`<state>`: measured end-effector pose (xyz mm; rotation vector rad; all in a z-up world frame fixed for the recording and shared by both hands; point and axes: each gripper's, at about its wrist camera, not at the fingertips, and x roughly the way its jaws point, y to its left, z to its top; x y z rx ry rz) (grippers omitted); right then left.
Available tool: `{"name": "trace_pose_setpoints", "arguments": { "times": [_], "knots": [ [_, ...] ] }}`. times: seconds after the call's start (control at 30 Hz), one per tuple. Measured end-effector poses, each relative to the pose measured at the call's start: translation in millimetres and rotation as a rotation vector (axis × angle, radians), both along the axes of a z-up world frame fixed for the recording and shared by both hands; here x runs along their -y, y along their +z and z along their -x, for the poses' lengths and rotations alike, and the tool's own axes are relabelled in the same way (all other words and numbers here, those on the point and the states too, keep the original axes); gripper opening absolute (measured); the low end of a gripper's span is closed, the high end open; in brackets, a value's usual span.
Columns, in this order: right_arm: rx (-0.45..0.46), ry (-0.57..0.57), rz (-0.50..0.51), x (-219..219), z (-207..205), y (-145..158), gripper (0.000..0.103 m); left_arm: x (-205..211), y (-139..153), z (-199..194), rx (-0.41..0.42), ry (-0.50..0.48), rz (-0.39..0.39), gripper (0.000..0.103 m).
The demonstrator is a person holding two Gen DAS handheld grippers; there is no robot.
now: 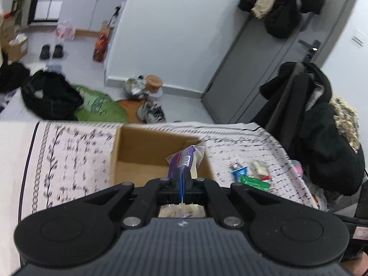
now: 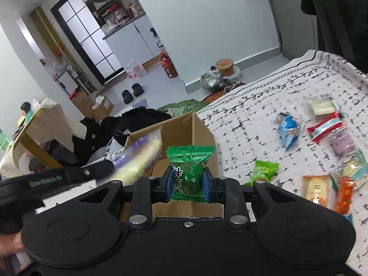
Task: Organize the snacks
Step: 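Carry both snacks into the cardboard box and open both tools to release them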
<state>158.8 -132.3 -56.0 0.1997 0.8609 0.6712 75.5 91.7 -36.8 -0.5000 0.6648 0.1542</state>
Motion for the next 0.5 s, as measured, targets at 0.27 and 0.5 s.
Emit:
{"name": "trace_pose_setpoints", "arguments": {
  "times": [0.27, 0.5],
  "knots": [
    [-0.022, 0.028, 0.02, -27, 0, -13, 0.025, -14, -17, 9, -0.054, 0.067, -0.001, 0.005],
    [-0.043, 0.035, 0.016, -34, -1, -13, 0.04, -17, -14, 17, -0.045, 0.113, -0.03, 0.073]
  ]
}}
